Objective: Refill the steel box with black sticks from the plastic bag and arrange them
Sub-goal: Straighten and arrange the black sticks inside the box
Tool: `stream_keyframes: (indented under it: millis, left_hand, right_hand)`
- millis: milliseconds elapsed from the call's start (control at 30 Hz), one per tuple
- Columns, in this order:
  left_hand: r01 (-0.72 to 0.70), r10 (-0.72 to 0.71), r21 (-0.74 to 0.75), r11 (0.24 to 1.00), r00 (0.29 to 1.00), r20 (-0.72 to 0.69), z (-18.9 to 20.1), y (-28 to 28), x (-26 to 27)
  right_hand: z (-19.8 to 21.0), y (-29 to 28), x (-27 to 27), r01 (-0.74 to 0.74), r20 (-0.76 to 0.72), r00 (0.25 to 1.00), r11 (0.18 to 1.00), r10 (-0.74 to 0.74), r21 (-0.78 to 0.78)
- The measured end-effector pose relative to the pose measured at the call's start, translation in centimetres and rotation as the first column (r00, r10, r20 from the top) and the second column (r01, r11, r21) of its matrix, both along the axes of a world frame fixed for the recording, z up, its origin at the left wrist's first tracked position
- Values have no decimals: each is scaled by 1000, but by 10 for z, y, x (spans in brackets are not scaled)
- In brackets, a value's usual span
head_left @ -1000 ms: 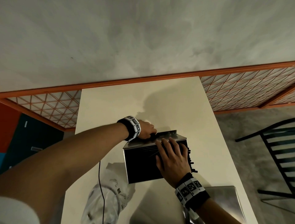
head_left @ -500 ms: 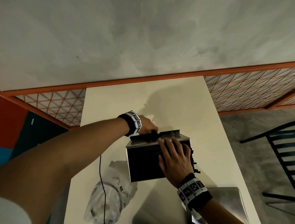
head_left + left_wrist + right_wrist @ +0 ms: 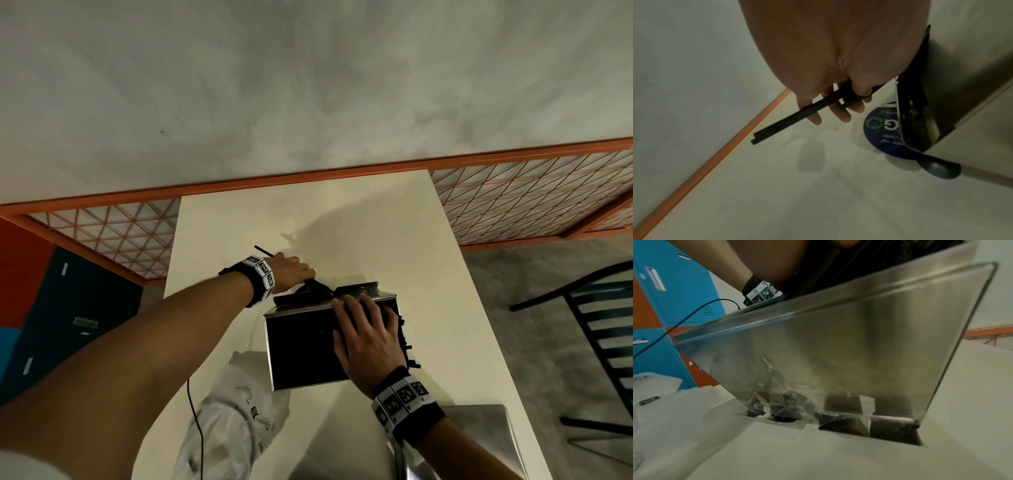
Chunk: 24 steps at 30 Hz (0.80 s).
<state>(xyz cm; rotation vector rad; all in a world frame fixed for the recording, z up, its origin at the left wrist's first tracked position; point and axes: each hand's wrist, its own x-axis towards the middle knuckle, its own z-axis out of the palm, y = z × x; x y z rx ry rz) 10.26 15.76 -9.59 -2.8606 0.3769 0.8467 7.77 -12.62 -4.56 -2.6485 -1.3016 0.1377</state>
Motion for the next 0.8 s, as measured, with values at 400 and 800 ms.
stream_keyframes:
  millis: [400,800]
  left_hand:
    - [96,-98,46,994,994,40,-2,-9,-1]
    - [-27,13,94,995,990,142,4,27,-12]
  right_hand:
    - [0,-4,-5,0,12,1000,1000,0,-6]
    - [-4,-2,-1,-8,14,1000,1000,8,11]
